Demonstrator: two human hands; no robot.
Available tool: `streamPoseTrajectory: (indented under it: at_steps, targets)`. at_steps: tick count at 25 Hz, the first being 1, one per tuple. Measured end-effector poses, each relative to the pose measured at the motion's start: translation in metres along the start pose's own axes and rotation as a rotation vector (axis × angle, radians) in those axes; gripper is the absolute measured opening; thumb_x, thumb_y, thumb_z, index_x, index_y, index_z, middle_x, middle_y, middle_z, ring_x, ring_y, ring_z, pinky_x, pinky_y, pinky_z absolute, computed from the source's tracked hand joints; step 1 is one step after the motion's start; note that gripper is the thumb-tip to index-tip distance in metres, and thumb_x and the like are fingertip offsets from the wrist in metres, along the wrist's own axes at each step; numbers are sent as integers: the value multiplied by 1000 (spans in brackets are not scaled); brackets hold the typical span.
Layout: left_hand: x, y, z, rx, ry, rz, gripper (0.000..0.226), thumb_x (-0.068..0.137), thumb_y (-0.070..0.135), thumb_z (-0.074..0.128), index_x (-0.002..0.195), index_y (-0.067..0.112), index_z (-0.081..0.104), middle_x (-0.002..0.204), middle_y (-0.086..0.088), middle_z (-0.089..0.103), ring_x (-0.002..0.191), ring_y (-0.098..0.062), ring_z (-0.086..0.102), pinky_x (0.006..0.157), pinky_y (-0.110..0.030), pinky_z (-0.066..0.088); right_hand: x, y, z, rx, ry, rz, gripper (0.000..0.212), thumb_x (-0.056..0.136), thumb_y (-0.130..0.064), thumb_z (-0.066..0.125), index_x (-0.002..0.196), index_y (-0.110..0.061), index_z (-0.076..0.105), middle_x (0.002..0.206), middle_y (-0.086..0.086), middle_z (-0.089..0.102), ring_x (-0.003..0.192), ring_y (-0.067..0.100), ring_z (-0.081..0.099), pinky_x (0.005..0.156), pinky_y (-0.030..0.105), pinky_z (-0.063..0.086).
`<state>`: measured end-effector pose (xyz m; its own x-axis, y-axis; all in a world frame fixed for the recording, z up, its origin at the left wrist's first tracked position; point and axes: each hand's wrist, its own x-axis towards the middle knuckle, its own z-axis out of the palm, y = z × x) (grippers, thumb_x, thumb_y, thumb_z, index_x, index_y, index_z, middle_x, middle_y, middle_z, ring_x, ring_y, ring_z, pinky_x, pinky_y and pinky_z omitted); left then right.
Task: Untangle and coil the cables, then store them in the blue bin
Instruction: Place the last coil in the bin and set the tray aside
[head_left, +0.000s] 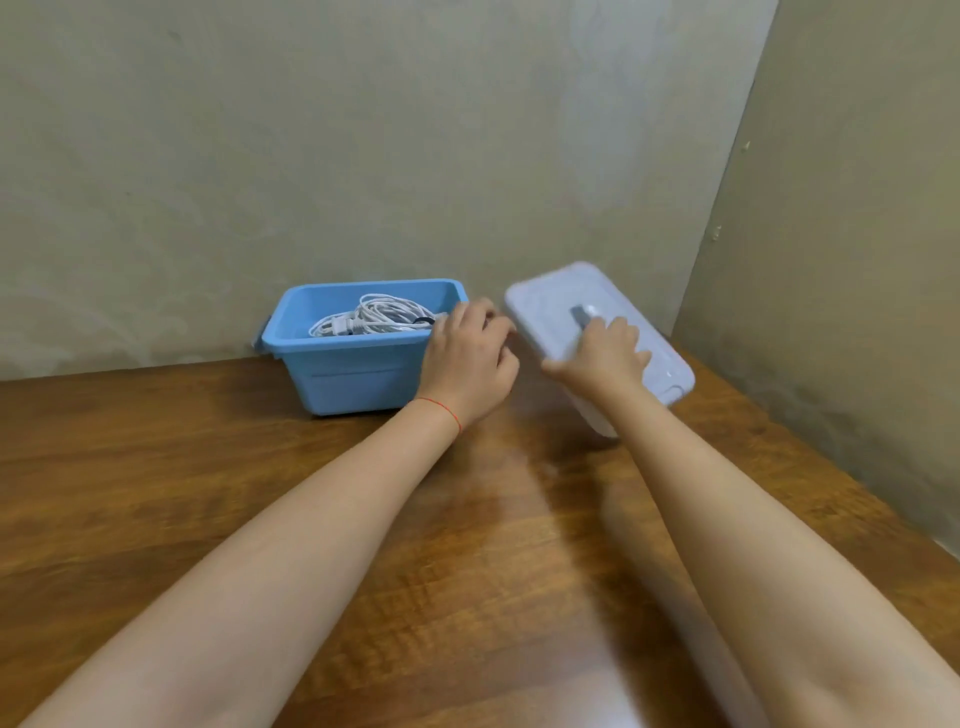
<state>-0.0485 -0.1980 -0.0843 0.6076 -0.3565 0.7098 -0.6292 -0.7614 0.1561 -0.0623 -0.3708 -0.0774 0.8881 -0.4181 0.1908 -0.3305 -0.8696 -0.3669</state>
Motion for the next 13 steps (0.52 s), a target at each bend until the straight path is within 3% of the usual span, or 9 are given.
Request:
streamPoseTrajectory:
  at_steps: [1, 3, 5, 8, 10, 13]
  targets:
    - [5, -7, -8, 47, 76, -60, 35, 78, 24, 43, 99, 10, 68, 107, -14, 61, 102, -34, 56, 86, -45, 47, 5, -12, -8, 110, 73, -15, 88, 73, -58, 70, 141, -10, 39, 141, 14, 38, 134, 34, 31, 106, 51, 30]
    - [11, -30, -30, 49, 108, -335, 42, 83, 25, 38, 111, 9, 64, 119, -14, 59, 114, -33, 52, 95, -44, 38, 14, -46, -22, 233, 66, -177, 81, 70, -55, 70, 135, -15, 44, 136, 10, 41, 132, 31, 35, 105, 47, 35]
    - [11, -67, -54, -19, 189, -623, 46, 90, 29, 32, 119, 8, 61, 126, -14, 57, 122, -32, 48, 100, -41, 33, 18, -90, -31, 212, -79, -423, 81, 64, -54, 69, 134, -19, 47, 130, 6, 44, 127, 28, 41, 104, 41, 38]
    - [-2, -119, -83, -36, 332, -825, 49, 95, 35, 28, 118, 6, 60, 128, -16, 58, 124, -33, 48, 100, -41, 33, 20, -148, -32, 41, -290, -619, 84, 67, -49, 69, 142, -21, 43, 136, 3, 44, 128, 24, 43, 104, 37, 38]
    - [-9, -147, -91, -139, 279, -947, 42, 101, 33, 37, 125, 5, 58, 133, -19, 55, 127, -33, 46, 103, -39, 32, 20, -181, -22, -79, -397, -655, 91, 71, -51, 68, 150, -22, 35, 147, 3, 40, 134, 23, 40, 110, 38, 35]
    - [-17, -169, -90, -316, 55, -987, 40, 98, 28, 44, 130, 6, 54, 135, -17, 54, 125, -33, 48, 101, -37, 37, 19, -207, -7, -264, -505, -662, 96, 69, -58, 63, 153, -27, 27, 154, -2, 32, 139, 23, 36, 113, 43, 33]
